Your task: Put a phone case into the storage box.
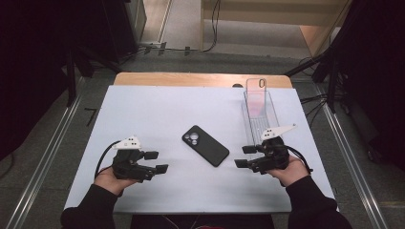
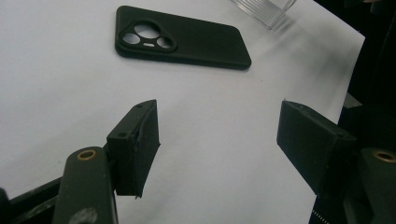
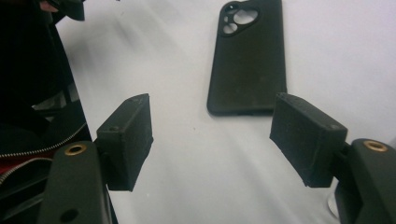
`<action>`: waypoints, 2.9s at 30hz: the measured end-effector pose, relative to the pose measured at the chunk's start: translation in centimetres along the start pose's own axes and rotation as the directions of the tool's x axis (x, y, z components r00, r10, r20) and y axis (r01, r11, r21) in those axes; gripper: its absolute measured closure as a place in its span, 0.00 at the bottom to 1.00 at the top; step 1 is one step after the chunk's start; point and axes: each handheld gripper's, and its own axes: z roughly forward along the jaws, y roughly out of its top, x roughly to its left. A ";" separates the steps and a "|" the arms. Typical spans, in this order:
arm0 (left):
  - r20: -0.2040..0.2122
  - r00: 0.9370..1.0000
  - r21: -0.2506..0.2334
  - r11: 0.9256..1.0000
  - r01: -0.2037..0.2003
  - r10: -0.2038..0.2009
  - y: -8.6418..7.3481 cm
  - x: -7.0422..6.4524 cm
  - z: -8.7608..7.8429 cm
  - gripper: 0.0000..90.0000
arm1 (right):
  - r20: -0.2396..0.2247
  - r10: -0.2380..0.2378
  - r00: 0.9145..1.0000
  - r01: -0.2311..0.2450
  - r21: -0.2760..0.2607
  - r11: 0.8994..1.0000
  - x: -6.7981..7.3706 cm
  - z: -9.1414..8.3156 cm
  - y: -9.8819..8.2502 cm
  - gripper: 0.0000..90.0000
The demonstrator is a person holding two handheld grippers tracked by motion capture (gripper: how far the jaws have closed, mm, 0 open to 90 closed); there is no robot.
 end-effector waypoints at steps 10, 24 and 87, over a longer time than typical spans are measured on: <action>-0.003 1.000 -0.014 1.000 0.001 -0.001 -0.5 -0.4 -0.4 0.34 | -0.016 -0.016 1.000 0.016 -0.005 1.000 -0.1 -1.3 -2.2 0.29; -0.023 1.000 -0.030 0.999 0.020 -0.021 -0.6 0.1 -0.7 0.34 | 0.011 0.016 1.000 -0.015 -0.041 0.999 0.0 -1.3 -1.5 0.23; -0.019 0.999 -0.025 0.999 0.030 -0.030 -0.8 0.5 -0.7 0.34 | 0.190 -0.019 0.982 0.025 -0.033 0.999 -1.2 11.9 8.8 0.05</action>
